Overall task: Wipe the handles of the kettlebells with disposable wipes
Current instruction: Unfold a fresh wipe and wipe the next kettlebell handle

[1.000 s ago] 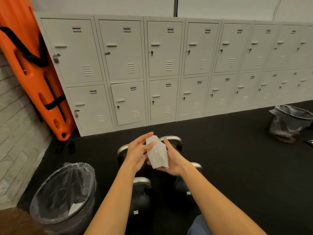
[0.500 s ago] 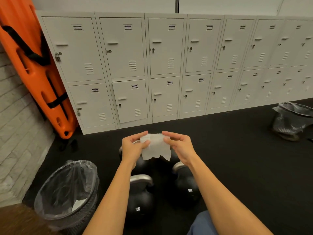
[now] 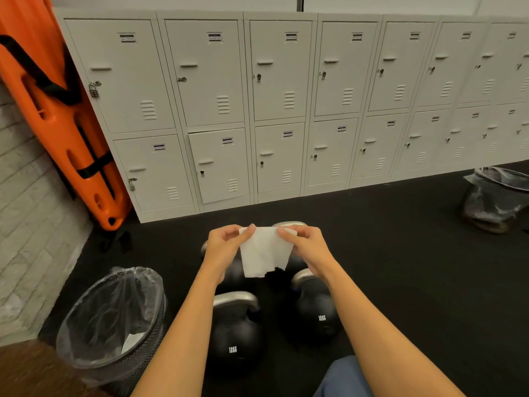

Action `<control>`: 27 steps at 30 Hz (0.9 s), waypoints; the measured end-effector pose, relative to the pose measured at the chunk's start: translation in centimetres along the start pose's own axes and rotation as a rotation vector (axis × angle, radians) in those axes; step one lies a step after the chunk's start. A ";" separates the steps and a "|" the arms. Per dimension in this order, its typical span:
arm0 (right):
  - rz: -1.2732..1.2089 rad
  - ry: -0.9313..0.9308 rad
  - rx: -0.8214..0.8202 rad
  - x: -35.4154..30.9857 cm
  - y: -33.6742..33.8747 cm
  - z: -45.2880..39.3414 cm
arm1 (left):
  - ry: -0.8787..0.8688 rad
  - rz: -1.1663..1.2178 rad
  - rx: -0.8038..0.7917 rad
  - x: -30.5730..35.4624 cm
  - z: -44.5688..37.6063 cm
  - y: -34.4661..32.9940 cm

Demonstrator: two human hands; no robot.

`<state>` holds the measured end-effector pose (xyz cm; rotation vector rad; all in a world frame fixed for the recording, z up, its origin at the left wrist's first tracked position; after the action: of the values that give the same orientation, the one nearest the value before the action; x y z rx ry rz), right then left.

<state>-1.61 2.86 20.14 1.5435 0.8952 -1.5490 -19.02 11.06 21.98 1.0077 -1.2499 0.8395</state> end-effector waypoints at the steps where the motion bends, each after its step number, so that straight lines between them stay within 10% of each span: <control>1: -0.098 -0.052 0.007 0.1 -0.2 0.0 | 0.048 0.080 -0.013 0.0 -0.2 -0.1; 10: -0.450 -0.649 -0.036 1.9 -0.4 0.2 | 0.491 0.343 0.319 -0.6 -0.5 -3.8; 18: -0.284 -0.410 0.333 6.0 1.8 -1.9 | 0.398 0.189 0.232 -2.5 -2.0 -10.4; 27: -0.121 -0.070 0.336 9.3 4.9 -3.0 | 0.481 0.692 -0.491 -5.1 -3.6 -17.6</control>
<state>4.28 2.92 10.94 1.6783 0.7263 -1.9045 -2.24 8.37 14.31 -0.0543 -1.2903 1.1356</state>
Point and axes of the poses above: each hand's wrist, its own z-axis away from the middle knuckle, its own y-axis out of the back of the hand, x = y × z, the point moved 1 cm from there along -z, towards the middle knuckle
